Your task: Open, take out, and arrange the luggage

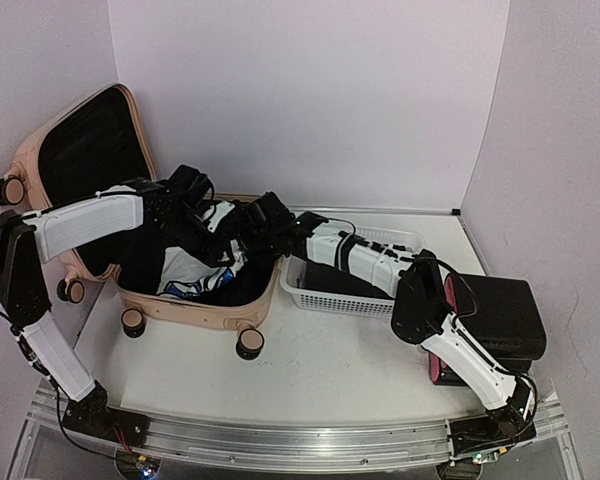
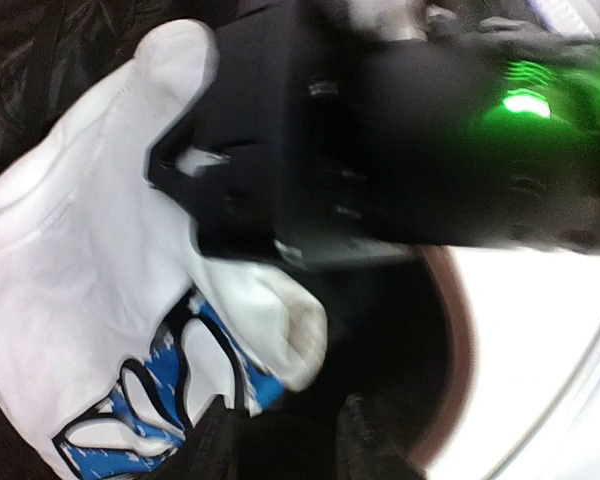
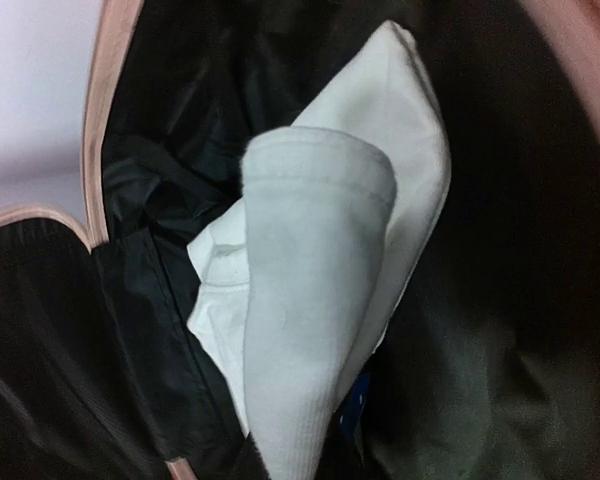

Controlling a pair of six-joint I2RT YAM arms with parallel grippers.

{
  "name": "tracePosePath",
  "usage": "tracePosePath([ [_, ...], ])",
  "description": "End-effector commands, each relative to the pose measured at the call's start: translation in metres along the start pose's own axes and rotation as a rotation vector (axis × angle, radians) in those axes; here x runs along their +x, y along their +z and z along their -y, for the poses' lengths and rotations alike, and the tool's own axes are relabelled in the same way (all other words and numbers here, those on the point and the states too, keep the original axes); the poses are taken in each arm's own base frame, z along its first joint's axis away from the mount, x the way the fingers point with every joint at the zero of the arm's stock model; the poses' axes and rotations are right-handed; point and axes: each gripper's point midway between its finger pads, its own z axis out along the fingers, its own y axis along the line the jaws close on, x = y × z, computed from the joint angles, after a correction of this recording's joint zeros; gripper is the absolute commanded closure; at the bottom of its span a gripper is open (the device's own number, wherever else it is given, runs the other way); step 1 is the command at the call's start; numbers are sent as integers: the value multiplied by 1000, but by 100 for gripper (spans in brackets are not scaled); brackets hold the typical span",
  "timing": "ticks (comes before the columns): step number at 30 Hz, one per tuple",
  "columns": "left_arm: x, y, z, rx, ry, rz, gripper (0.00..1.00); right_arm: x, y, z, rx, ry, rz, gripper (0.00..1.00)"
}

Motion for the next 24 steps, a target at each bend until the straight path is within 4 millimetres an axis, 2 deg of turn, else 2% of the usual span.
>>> tracePosePath([
  [1,-12,-45,28,100,32,121,57,-8,-51,-88,-248,-228,41,100],
  [5,-5,-68,35,106,43,165,46,-3,-70,-106,-291,-407,40,100],
  [9,1,-89,33,68,51,211,44,7,-90,-119,-331,-574,20,100],
  [13,7,-100,29,29,42,231,42,10,-106,-122,-339,-677,13,100],
  [20,9,-103,28,20,25,236,42,-3,-136,-118,-291,-800,26,100],
  [24,8,-105,29,22,23,239,42,-23,-148,-98,-221,-819,34,100],
])
